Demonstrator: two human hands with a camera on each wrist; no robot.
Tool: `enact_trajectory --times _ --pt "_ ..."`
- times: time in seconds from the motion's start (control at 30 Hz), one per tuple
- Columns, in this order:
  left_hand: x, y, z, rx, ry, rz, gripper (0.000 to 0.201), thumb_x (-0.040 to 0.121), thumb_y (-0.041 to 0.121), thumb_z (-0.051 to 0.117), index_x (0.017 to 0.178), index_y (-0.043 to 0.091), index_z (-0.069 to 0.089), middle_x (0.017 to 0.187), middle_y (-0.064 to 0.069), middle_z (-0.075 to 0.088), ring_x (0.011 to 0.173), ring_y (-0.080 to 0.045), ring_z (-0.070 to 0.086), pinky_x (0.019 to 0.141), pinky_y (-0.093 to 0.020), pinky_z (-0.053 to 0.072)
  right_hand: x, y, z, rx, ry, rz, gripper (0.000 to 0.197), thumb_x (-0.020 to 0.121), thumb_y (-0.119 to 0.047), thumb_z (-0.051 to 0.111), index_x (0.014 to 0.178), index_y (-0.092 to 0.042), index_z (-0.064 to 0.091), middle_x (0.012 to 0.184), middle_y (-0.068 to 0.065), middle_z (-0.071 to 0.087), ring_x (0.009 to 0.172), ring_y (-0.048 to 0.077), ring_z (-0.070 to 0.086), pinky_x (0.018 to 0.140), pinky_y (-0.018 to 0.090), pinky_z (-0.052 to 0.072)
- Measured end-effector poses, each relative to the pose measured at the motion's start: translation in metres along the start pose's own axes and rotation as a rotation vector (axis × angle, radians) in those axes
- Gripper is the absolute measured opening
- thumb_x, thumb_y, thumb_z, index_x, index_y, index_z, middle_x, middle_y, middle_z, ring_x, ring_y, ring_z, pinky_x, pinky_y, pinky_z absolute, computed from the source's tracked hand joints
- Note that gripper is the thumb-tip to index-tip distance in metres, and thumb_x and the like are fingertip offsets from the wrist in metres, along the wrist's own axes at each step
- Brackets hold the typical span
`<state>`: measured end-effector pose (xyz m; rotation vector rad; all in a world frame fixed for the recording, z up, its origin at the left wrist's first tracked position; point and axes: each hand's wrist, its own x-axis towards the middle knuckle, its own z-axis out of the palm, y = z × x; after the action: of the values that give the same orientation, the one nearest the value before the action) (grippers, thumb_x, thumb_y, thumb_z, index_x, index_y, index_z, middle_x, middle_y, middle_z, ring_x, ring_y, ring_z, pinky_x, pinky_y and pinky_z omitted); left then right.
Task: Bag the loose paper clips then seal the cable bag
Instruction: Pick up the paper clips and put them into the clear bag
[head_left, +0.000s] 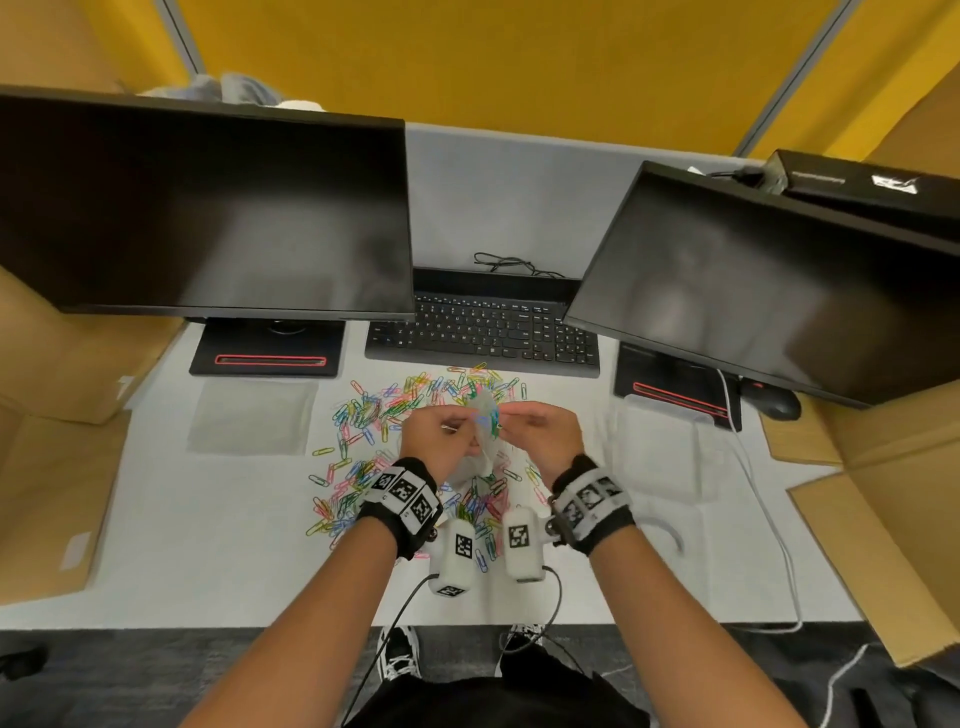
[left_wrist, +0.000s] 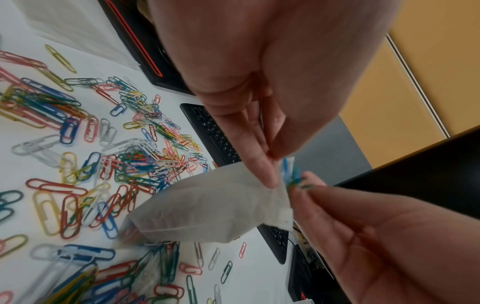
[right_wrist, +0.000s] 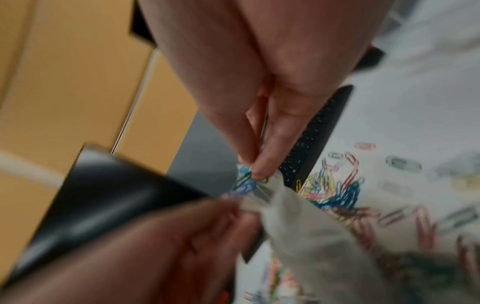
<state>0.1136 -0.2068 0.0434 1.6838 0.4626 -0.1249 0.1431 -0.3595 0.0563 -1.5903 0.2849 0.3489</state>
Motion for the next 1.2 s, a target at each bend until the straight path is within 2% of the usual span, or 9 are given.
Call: enact_trajectory --times 0.17,0.27,0.37,0.5,0.63,0.7,0.8,0.97,1.2 --pt "0.0 0.003 0.002 0.019 -0.011 0.015 0.014 0.09 0.001 0.065 0.099 0.004 0.076 0.092 -0.012 0.073 0.069 -0.028 0.073 0.067 -0.037 0.063 -0.002 0.009 0.022 -0.584 0.091 -0.317 0.008 0.078 -0.009 0.073 0.075 -0.016 0.076 0.069 -0.005 0.07 0.06 0.005 0.062 0.062 0.01 0.049" --pt "0.0 0.003 0.0 0.018 -0.02 0.025 0.014 0.091 0.002 0.065 0.1 0.004 0.075 0.091 -0.013 0.073 0.07 -0.026 0.073 0.067 -0.033 0.063 -0.002 0.003 0.023 -0.755 -0.048 -0.365 0.018 0.086 -0.004 0.061 0.088 -0.013 0.077 0.076 0.003 0.073 0.065 0.011 0.062 0.068 0.016 0.05" --pt "0.003 0.004 -0.006 -0.021 0.0 0.018 0.014 0.091 0.001 0.065 0.1 0.005 0.075 0.091 -0.012 0.074 0.069 -0.025 0.074 0.066 -0.034 0.063 -0.001 -0.008 0.014 -0.589 -0.139 -0.335 0.024 0.09 -0.003 0.056 0.093 -0.017 0.076 0.085 0.002 0.074 0.073 0.018 0.07 0.069 0.027 0.058" --pt "0.008 0.005 -0.021 -0.038 0.029 0.009 0.016 0.09 0.001 0.065 0.1 0.008 0.076 0.091 -0.011 0.074 0.074 -0.025 0.074 0.066 -0.036 0.063 -0.003 -0.004 -0.025 -0.257 0.133 -0.159 0.017 0.091 -0.004 0.057 0.095 -0.009 0.073 0.093 0.012 0.073 0.066 0.024 0.07 0.062 0.036 0.06" --pt "0.012 0.009 -0.035 -0.072 0.063 0.033 0.017 0.09 0.001 0.066 0.101 0.006 0.076 0.092 -0.01 0.075 0.074 -0.026 0.075 0.063 -0.033 0.063 0.006 0.053 -0.064 -1.012 0.035 0.218 0.048 0.096 -0.029 0.051 0.141 -0.013 0.042 0.145 0.014 0.044 0.129 0.03 0.046 0.11 0.037 0.036" --pt "0.012 0.012 -0.038 -0.09 0.071 0.026 0.016 0.09 0.002 0.066 0.102 0.005 0.076 0.092 -0.01 0.075 0.073 -0.025 0.075 0.063 -0.03 0.062 -0.001 0.079 -0.054 -1.11 -0.05 0.362 0.065 0.099 -0.038 0.041 0.151 -0.009 0.015 0.157 0.016 0.017 0.143 0.032 0.023 0.116 0.039 0.024" --pt "0.012 0.011 -0.037 -0.09 0.071 0.013 0.017 0.09 0.003 0.067 0.104 0.004 0.075 0.095 -0.009 0.075 0.075 -0.023 0.075 0.061 -0.027 0.061 -0.013 0.094 -0.019 -1.117 -0.097 0.276 0.064 0.101 -0.035 0.034 0.152 -0.01 0.004 0.159 0.017 -0.003 0.146 0.039 0.004 0.119 0.046 0.014" --pt "0.011 0.006 -0.036 -0.105 0.06 -0.021 0.018 0.088 0.002 0.068 0.105 0.003 0.075 0.095 -0.012 0.075 0.078 -0.026 0.075 0.061 -0.03 0.062 -0.015 0.106 0.015 -1.299 -0.276 -0.065 0.063 0.096 -0.029 0.045 0.15 -0.017 0.015 0.157 0.016 0.011 0.142 0.042 0.014 0.117 0.045 0.022" --pt "0.008 0.004 -0.038 -0.117 0.057 -0.022 0.019 0.088 0.002 0.068 0.106 0.003 0.074 0.096 -0.013 0.074 0.08 -0.027 0.074 0.061 -0.028 0.062 0.0 0.109 0.003 -1.462 -0.328 -0.378 0.042 0.085 0.008 0.051 0.12 -0.011 0.061 0.12 0.011 0.056 0.105 0.027 0.054 0.085 0.034 0.052"
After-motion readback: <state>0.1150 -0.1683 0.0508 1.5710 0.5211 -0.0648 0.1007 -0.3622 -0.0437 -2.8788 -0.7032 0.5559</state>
